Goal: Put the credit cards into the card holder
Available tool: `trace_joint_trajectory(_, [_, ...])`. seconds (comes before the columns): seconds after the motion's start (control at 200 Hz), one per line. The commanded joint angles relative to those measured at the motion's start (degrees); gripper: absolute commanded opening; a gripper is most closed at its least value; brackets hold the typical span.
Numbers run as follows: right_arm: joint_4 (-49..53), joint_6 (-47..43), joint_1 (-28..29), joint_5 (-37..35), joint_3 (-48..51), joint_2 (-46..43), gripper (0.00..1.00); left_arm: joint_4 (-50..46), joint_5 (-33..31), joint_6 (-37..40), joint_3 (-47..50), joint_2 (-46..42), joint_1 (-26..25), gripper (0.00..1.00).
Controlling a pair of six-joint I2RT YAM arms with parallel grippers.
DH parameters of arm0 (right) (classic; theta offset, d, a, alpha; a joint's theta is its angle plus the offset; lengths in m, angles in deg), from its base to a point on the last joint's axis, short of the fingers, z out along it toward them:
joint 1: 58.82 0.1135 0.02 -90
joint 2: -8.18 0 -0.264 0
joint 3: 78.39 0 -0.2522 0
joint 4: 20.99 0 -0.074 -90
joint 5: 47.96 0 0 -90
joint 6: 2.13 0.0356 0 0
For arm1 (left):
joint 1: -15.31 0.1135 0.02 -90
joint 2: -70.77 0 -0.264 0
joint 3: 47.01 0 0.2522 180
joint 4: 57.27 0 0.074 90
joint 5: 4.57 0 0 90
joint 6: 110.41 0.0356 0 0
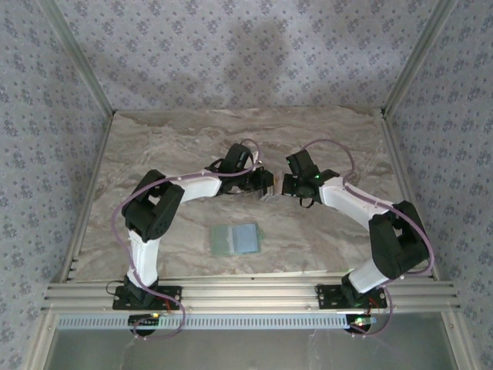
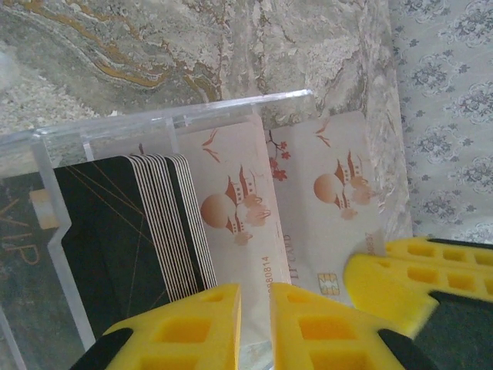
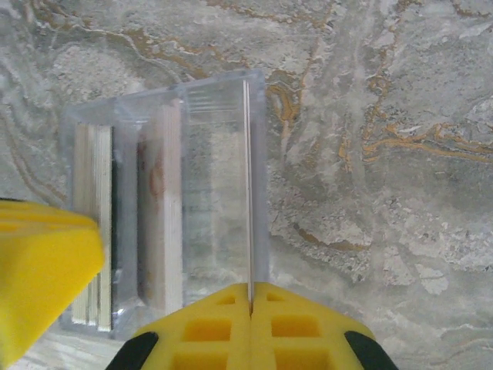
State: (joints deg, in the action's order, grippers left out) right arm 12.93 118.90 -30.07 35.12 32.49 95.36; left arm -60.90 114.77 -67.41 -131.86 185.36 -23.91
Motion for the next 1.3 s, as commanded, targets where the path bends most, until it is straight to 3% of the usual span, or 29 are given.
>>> trace_joint_trajectory(0.0, [3.04, -0.39, 0.79, -2.84, -1.86, -2.31, 0.00, -1.08, 0.19, 1.28, 0.47, 0.90, 0.60, 0.18])
trace_joint_trajectory(0.3, [2.71, 0.17, 2.02, -0.07, -1.92, -2.40, 0.00, -1.16, 2.29, 1.66, -0.06, -1.15, 0.60, 0.18])
trace_joint_trajectory(0.565, [2.70, 0.26, 4.35, -5.30, -0.90, -6.77, 0.00, -1.17, 2.21, 2.09, 0.77, -2.79, 0.71, 0.18])
trace_joint_trajectory(0.964, [-1.57, 1.28, 3.44, 3.71, -1.16, -2.74, 0.00, -0.97, 1.60, 1.91, 1.69, -5.41, 0.82, 0.18])
trace_joint_trajectory(1.294, [-2.38, 1.61, 2.12, 4.40, -0.27, -0.51, 0.00, -2.75, 2.40, 2.80, -1.14, -3.14, -0.02, 0.17])
